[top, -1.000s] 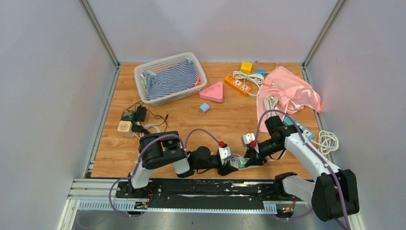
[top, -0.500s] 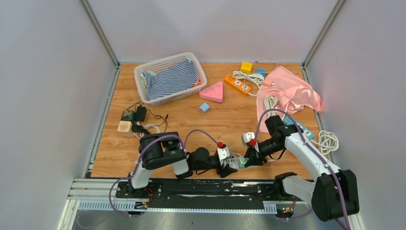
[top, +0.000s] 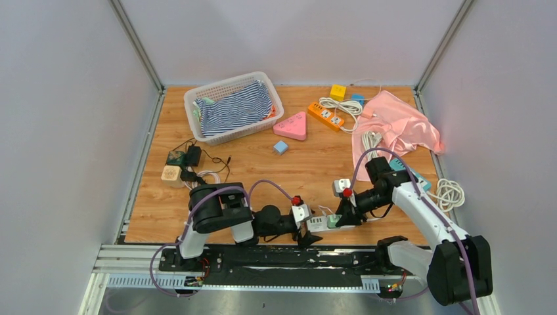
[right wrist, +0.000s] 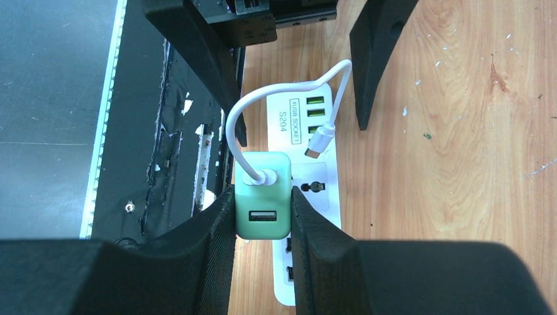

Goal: Pull the plug off the socket
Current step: Remove the plug from the socket, then place the plug at the center of the board.

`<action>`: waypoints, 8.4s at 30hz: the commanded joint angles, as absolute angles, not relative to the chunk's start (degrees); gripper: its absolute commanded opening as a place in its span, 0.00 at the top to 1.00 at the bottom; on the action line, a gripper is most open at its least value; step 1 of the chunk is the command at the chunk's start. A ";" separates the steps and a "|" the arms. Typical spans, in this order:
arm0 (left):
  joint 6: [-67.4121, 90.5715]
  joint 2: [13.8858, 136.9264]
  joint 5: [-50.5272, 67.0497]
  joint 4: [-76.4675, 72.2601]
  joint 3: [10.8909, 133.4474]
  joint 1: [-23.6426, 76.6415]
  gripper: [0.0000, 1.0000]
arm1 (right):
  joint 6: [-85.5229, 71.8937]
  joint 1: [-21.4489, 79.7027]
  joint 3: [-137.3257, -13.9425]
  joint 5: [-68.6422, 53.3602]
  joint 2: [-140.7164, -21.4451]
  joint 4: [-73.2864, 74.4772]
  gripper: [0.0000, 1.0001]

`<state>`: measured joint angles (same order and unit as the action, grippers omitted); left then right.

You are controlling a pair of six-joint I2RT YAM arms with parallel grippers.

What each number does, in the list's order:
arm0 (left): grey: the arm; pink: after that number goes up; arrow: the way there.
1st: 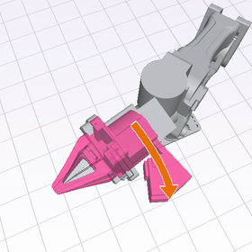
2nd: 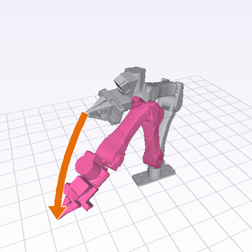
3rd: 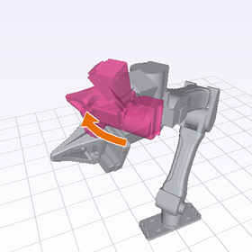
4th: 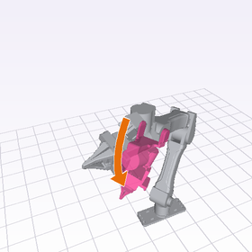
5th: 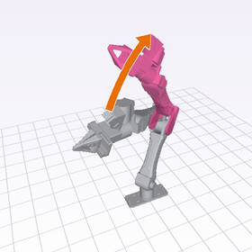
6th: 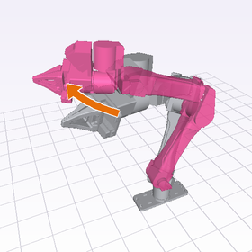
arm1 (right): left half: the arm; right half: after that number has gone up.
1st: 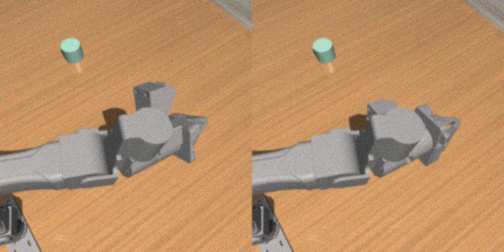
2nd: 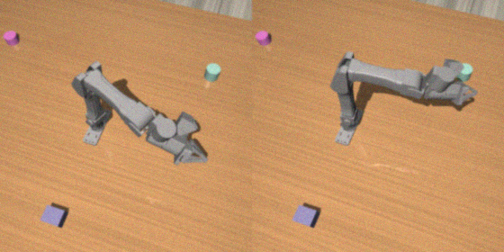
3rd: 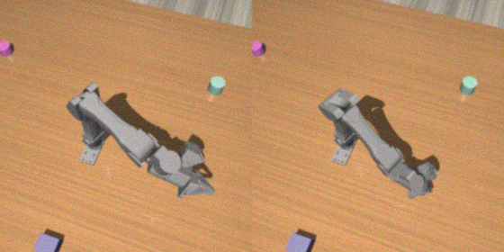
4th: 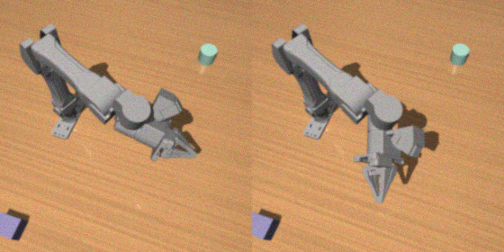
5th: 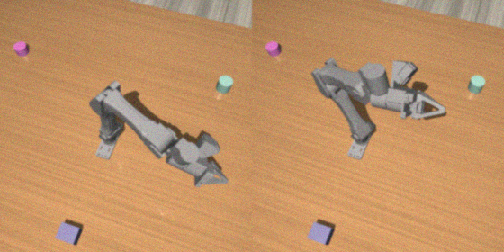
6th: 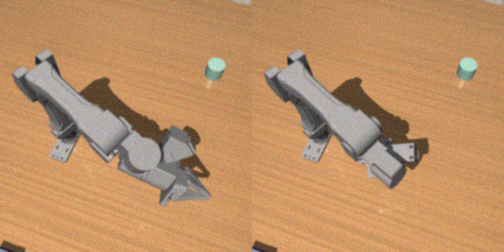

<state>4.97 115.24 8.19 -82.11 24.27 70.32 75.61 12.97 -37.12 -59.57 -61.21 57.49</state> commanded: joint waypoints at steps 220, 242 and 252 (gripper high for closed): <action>-14.32 107.09 -8.84 30.83 80.58 40.33 1.00 | 37.09 7.56 -41.66 -61.00 -54.75 41.84 0.41; -14.53 112.73 -15.89 29.76 81.46 37.97 0.36 | 37.62 7.53 -41.57 -60.47 -55.44 41.83 0.41; -11.69 104.93 -13.73 26.74 78.84 37.97 0.34 | 37.62 7.47 -41.48 -60.72 -55.09 41.88 0.41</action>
<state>-13.41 111.22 -15.18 28.58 79.90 38.33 36.95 8.10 -42.46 -61.19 -55.35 41.12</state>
